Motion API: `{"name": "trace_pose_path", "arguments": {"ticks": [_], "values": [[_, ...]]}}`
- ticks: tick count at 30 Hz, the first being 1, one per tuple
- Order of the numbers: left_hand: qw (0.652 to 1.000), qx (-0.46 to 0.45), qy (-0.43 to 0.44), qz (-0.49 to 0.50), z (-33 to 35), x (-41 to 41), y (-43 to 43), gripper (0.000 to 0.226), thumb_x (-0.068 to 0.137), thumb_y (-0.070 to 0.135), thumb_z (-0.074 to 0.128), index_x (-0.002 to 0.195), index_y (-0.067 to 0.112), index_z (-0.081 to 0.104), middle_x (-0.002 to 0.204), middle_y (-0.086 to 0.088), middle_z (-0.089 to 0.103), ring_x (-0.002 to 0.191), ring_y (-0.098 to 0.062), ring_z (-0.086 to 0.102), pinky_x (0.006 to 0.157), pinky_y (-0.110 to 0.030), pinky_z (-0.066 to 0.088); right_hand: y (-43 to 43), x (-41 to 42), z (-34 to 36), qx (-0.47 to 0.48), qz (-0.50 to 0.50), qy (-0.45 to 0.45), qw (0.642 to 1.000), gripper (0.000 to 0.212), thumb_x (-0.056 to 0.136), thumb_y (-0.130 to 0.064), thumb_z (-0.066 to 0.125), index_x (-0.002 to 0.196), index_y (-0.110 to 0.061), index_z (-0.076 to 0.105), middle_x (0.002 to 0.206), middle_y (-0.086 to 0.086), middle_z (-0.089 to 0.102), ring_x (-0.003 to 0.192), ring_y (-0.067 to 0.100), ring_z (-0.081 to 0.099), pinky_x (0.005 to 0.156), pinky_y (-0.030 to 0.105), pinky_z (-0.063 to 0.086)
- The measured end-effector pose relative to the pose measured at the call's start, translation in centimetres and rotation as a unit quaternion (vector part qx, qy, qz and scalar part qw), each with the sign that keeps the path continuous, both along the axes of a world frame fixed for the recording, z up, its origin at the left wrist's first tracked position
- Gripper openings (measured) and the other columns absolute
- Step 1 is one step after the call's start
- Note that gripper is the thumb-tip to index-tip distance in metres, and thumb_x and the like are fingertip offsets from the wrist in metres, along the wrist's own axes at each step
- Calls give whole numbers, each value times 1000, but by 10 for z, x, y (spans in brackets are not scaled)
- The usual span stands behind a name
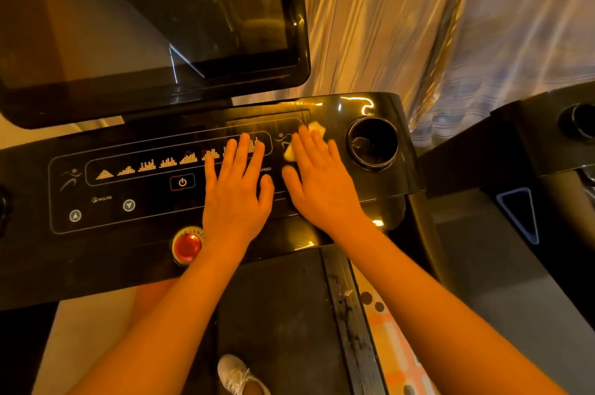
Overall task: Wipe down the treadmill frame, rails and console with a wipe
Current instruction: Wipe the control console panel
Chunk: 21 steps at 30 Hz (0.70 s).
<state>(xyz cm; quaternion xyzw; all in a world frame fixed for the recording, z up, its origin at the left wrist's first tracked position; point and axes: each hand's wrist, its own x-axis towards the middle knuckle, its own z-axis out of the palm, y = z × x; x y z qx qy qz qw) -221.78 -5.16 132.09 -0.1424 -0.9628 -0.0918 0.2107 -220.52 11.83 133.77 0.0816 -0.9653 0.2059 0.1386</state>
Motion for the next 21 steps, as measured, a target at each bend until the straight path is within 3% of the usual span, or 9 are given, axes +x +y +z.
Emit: {"name": "trace_pose_path", "arguments": {"ticks": [3,9,16,21], "values": [[1000,-1,0,0,0,0,1,59,104,42,28,160,22,26,168,-6,17,156,-24,11,125,-56,8,2,14,-10,17,6,-14,1000,63,109,-42,27,163,-12,17,171,9,10,158,24,1,124,37,-7],[1000,-1,5,0,1,1,1,59,103,41,28,159,21,28,168,-7,19,156,-25,13,125,-55,8,7,-62,30,27,-12,2,1000,62,109,-38,32,163,-10,18,171,11,13,158,27,6,126,43,1],[1000,0,13,-3,1,1,1,59,104,41,29,159,21,29,168,-7,19,156,-25,14,125,-54,7,4,42,-26,3,2,-18,1000,66,108,-44,31,164,-15,10,172,5,0,157,20,-10,122,34,-13],[1000,-4,11,-2,1,3,0,59,104,40,30,159,20,30,167,-8,21,156,-26,14,125,-55,9,5,-29,11,24,-9,-10,1000,63,109,-38,31,163,-10,15,171,11,9,158,28,1,124,39,-4]]}}
